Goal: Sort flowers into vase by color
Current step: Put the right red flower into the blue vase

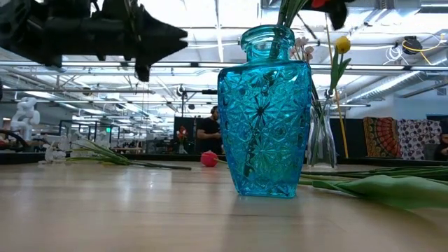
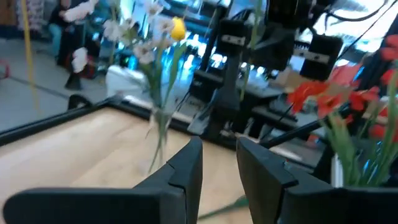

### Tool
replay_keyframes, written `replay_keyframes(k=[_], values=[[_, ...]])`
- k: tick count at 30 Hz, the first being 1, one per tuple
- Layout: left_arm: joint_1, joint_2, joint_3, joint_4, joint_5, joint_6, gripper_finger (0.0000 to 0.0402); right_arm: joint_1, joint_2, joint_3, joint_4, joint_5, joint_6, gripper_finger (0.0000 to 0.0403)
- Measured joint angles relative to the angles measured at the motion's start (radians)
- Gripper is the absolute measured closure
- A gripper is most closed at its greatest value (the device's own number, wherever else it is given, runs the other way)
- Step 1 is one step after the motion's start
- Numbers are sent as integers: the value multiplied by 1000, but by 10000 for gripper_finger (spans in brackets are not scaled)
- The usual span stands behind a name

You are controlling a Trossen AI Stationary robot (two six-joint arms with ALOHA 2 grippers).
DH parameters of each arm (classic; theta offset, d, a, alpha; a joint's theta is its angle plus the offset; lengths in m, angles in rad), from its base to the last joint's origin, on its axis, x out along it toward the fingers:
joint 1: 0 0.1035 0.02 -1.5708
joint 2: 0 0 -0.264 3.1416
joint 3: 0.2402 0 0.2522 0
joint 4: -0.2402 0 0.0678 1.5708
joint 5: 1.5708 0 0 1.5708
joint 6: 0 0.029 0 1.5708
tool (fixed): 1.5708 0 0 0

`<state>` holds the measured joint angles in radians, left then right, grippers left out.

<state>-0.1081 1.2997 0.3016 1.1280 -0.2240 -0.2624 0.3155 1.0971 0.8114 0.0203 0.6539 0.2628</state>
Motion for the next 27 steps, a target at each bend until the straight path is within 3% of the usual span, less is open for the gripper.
replay_keyframes(k=[5,11,18,27], values=[[0,109,57,159,116,41,297,-58,61,-8,116,-117,-68,402],[0,188,216,44,184,164,297,-88,138,-8,163,-210,-100,402],[0,244,365,-98,195,283,297,-85,191,-8,187,-216,-145,402],[2,266,390,-100,194,305,297,-85,196,-8,195,-244,-152,403]])
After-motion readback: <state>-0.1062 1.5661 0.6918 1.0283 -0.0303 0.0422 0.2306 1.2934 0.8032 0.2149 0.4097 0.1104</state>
